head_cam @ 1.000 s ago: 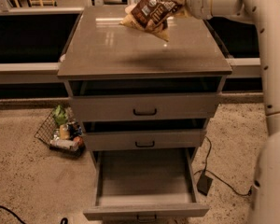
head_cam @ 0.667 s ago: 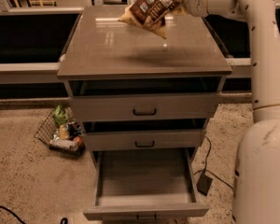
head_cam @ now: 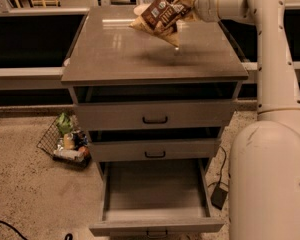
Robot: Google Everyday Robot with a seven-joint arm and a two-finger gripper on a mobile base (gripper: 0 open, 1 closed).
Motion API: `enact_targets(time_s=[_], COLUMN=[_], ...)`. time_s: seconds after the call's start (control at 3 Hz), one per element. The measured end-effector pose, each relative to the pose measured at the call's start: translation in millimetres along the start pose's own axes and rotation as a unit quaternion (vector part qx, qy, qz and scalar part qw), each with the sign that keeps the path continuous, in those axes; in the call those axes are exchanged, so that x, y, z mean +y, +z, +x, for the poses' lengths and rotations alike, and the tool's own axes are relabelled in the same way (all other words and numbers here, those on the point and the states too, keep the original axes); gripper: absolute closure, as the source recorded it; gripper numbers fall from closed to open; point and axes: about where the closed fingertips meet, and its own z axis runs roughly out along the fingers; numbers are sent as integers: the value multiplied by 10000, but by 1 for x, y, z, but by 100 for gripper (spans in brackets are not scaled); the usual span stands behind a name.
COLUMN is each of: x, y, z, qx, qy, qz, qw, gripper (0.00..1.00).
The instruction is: Pick brown chip bag from bottom drawer and place on counter
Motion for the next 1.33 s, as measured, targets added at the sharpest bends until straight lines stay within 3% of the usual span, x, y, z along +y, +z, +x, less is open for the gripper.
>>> enact_targets(time_s=[0.33, 0.67, 1.0, 1.33], x=[11, 15, 16, 3], y=[2, 1, -3, -18], z=[6, 11, 21, 35], qx=[15, 58, 211, 468], qy=[145, 197, 256, 195], qz=[-120, -158, -137, 82], qw=[9998, 9997, 9994, 9987], gripper=[28, 5, 0, 0])
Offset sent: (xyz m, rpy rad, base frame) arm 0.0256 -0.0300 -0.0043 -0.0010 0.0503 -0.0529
